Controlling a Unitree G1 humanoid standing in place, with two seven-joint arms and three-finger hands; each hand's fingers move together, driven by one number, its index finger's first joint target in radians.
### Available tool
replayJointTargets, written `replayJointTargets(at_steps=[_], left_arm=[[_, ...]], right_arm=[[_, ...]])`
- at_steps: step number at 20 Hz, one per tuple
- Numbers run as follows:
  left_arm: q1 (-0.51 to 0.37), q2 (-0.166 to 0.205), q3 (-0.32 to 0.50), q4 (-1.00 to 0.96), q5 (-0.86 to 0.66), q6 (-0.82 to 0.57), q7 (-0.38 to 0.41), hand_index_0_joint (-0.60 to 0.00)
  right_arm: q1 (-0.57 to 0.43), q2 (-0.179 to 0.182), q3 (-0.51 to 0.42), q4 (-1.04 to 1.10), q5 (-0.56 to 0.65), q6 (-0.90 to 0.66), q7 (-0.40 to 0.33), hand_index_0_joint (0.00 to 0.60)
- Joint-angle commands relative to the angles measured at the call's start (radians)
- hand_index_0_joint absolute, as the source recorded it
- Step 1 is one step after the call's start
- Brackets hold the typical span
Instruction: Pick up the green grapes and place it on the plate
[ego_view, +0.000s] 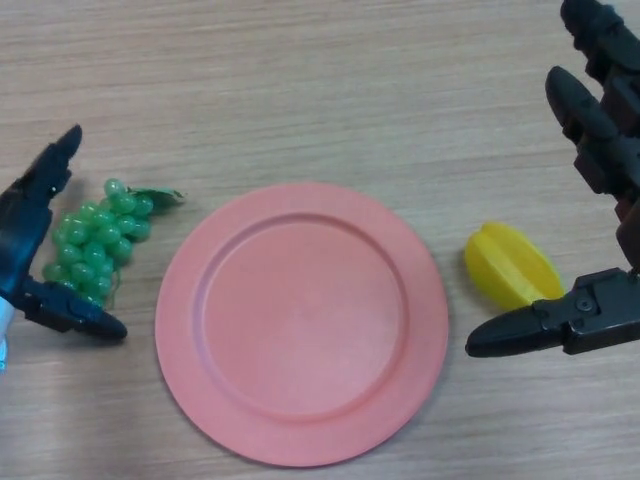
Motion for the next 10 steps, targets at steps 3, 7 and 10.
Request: replayJointTargets(at_steps=[3,7,10], left_arm=[[-0.067,0.053,0.044,0.008,-0.019,-0.132,0.088,0.0],[-0.066,0.04,0.04,-0.001,-0.017,-0.133,0.113,-0.45],[-0.036,0.0,0.057,-0.078,-0.111,-0.104,0.132,-0.6]], right_arm=[[-0.014,-0.022,-0.08,-0.052,-0.017,-0.138,-0.002,0.0],[-0.007,-0.028,-0.08,-0.052,-0.008,-0.147,-0.01,0.0],[0.003,-0.055,-0.078,-0.052,0.023,-0.165,-0.041,0.0]])
